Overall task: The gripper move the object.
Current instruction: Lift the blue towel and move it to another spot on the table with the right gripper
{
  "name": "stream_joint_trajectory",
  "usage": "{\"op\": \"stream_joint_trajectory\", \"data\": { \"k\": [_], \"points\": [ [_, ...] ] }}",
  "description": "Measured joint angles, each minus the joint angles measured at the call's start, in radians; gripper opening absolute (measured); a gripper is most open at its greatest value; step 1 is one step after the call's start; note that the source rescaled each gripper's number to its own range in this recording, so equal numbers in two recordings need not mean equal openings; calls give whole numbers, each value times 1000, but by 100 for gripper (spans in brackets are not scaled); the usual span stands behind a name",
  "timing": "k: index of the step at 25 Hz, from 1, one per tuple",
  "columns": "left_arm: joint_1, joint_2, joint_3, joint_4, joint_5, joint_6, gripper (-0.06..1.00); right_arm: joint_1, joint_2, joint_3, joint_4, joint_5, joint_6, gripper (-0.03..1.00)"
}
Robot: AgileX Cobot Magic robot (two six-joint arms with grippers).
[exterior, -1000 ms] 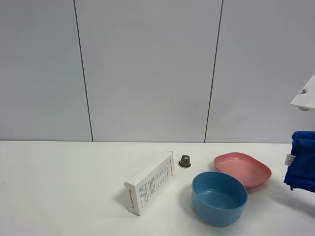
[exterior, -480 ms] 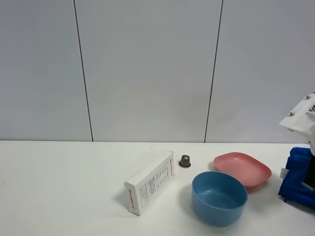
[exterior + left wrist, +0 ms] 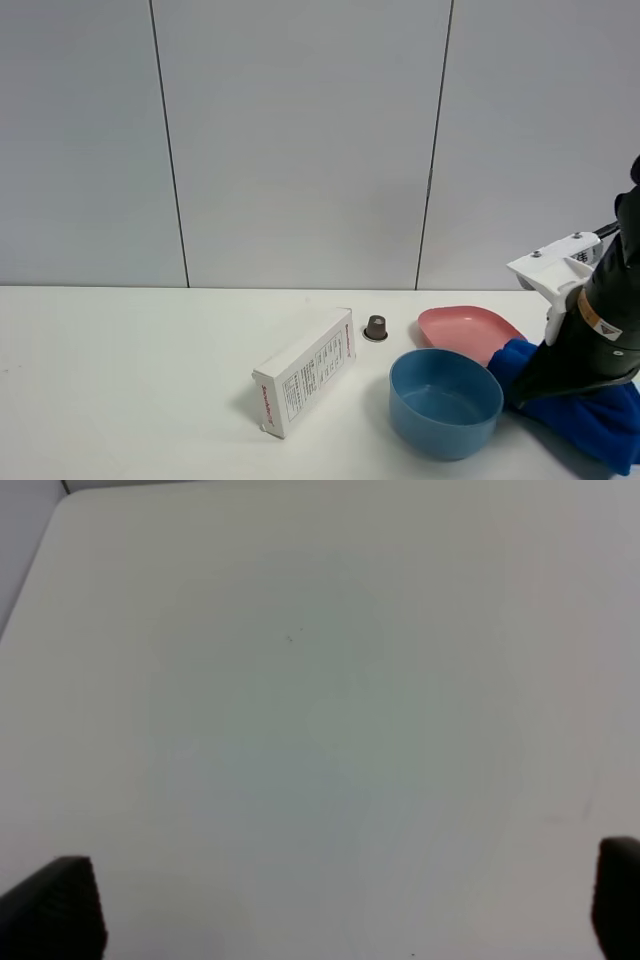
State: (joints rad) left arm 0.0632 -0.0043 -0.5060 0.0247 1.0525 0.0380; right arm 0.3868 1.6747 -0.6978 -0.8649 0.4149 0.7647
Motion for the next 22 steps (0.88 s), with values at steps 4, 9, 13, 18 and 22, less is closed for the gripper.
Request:
{"op": "stream_joint_trajectory", "data": {
  "k": [4,9,13,18,22],
  "points": [
    [0,0,0,0,0,0,100,30,0,0,96,2,0,0],
    [0,0,0,0,0,0,100,52,0,0,137,28,0,22],
    [0,0,0,0,0,0,100,54,0,0,146,82,0,62],
    [0,0,0,0,0,0,100,54,-14,0,164,134,0,77],
    [0,0,0,0,0,0,100,54,-115,0,191,140,0,78]
  ]
}}
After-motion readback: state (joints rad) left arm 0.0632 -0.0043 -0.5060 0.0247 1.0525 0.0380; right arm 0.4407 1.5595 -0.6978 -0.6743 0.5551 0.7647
